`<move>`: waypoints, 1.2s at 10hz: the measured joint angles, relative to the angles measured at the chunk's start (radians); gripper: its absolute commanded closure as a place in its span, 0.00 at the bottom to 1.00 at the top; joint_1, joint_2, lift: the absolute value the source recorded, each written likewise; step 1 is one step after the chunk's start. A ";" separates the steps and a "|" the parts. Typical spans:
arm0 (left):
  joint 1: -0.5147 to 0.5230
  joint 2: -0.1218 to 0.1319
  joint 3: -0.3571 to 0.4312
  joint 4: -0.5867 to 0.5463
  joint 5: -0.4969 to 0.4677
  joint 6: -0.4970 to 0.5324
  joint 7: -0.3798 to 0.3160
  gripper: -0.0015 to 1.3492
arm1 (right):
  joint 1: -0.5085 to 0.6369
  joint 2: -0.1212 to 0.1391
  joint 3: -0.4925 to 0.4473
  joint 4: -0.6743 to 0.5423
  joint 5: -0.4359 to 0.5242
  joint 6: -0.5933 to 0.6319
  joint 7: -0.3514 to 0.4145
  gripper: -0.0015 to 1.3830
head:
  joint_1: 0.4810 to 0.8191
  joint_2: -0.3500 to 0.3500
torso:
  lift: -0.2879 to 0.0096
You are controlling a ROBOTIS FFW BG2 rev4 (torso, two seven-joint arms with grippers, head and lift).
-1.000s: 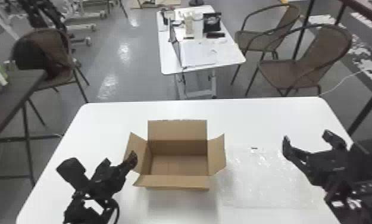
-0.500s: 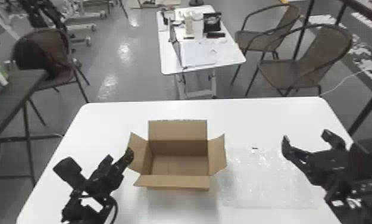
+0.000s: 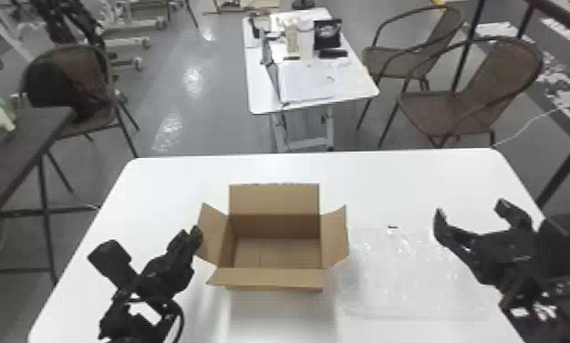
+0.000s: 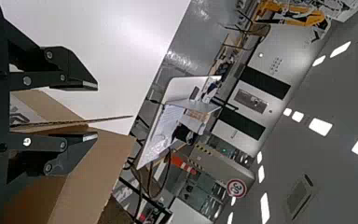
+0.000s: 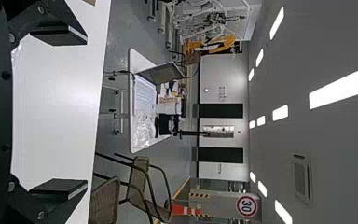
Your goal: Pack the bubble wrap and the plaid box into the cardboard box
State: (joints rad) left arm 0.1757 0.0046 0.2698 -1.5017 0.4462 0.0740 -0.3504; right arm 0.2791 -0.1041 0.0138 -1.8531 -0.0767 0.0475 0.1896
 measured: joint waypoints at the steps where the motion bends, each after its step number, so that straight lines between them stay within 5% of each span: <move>1: 0.001 0.000 -0.001 -0.005 -0.015 0.005 0.005 0.89 | 0.000 0.000 0.000 0.000 -0.001 0.000 0.000 0.15 | 0.63 0.67 | 0.97; 9: 0.004 0.000 0.003 -0.025 -0.056 -0.004 0.008 0.89 | -0.001 0.000 -0.005 0.042 -0.073 0.003 -0.004 0.15 | 0.63 0.67 | 0.97; 12: 0.004 0.000 -0.001 -0.025 -0.056 -0.007 0.007 0.89 | -0.027 0.001 -0.008 0.062 -0.078 0.106 -0.020 0.15 | 0.63 0.66 | 0.97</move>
State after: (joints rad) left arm 0.1795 0.0046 0.2688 -1.5263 0.3898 0.0672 -0.3436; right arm 0.2525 -0.1028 0.0061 -1.7906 -0.1545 0.1535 0.1699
